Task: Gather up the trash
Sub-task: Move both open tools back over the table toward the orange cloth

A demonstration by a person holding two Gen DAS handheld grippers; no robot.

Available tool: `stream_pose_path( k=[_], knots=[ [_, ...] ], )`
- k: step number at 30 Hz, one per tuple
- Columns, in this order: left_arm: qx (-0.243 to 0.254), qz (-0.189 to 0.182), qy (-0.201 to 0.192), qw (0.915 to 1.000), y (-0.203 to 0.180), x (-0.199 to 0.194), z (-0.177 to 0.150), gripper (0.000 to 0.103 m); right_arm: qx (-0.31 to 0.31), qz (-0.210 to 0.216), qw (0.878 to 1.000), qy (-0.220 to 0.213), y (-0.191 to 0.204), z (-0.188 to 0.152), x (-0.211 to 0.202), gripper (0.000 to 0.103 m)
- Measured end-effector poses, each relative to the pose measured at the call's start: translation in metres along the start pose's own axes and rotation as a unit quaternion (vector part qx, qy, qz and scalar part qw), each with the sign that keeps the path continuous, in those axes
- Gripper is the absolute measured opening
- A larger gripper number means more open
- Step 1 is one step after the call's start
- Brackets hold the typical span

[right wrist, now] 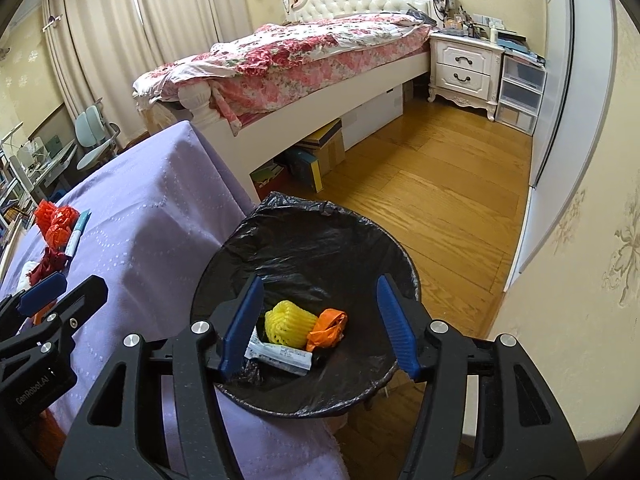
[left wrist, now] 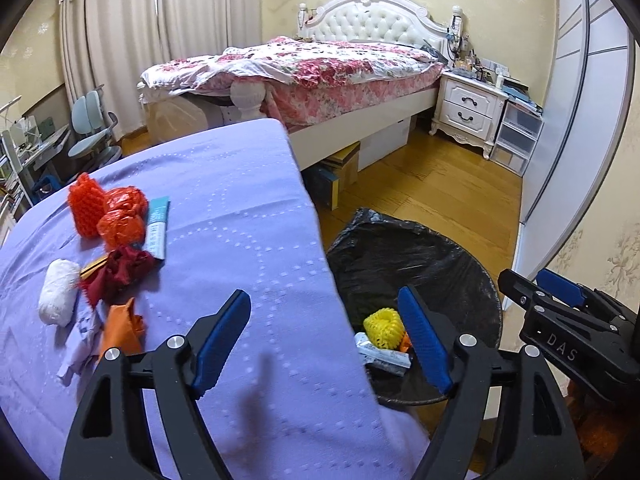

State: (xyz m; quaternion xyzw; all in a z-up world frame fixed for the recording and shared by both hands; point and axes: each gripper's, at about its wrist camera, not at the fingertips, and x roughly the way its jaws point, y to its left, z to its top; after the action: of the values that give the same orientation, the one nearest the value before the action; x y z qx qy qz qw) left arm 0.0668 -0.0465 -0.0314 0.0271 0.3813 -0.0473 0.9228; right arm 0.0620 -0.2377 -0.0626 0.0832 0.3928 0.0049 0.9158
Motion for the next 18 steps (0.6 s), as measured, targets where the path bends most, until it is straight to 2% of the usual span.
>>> stream_pose_path(
  k=[9,18],
  knots=[
    [-0.028,0.037,-0.007,0.9989,0.046,-0.026,-0.013,0.076,-0.028,0.021,0.999,0.002,0.035,-0.006,-0.008,0.058],
    [-0.070,0.085,-0.012,0.9939,0.106,-0.049,-0.031,0.076,-0.075,0.056,0.996,0.006,0.091,-0.012,-0.018,0.058]
  ],
)
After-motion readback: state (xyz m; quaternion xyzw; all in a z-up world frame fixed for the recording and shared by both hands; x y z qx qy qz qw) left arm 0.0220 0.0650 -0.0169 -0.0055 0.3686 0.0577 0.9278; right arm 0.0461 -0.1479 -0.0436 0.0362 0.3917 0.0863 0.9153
